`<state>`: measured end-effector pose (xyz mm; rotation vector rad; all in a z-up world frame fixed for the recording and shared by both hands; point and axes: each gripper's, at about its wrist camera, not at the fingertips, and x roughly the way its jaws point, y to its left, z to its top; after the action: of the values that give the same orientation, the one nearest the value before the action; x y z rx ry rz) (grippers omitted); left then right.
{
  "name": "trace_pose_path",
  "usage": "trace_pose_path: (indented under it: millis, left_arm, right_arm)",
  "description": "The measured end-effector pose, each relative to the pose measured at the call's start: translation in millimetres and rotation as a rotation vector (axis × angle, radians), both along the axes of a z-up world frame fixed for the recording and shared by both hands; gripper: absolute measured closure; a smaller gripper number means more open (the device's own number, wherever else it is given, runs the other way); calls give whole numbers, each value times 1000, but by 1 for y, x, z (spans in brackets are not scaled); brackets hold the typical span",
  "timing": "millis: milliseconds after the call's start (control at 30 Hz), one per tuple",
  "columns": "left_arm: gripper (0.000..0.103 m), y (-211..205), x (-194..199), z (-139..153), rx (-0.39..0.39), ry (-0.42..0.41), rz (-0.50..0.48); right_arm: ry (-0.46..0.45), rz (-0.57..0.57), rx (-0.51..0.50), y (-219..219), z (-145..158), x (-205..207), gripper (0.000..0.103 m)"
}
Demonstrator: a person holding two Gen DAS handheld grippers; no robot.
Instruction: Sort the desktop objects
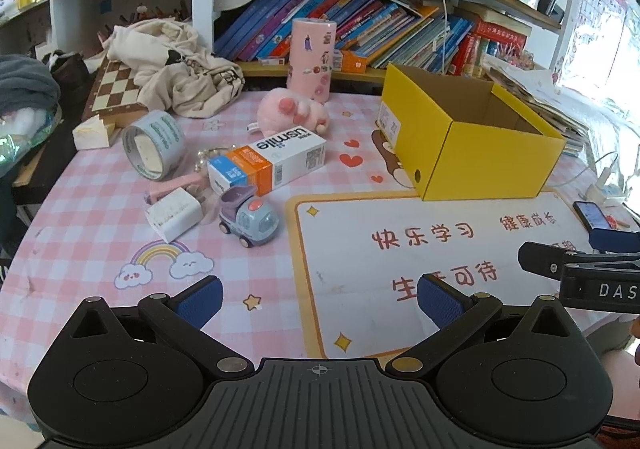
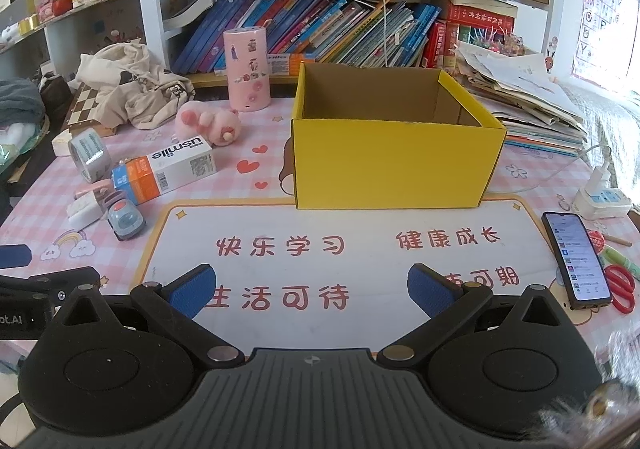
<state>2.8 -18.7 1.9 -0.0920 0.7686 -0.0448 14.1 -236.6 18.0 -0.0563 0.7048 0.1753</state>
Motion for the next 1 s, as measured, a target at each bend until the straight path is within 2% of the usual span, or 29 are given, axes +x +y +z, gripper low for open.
trace_pose_path:
  millis: [600, 1000]
  left_arm:
    - [0, 13, 4, -5, -53, 7, -7]
    - [0, 28, 1, 1, -77, -43, -5]
  right_arm:
    - [12, 19, -2, 8, -1, 9, 0]
    - [8, 101, 4, 29, 2, 16, 0]
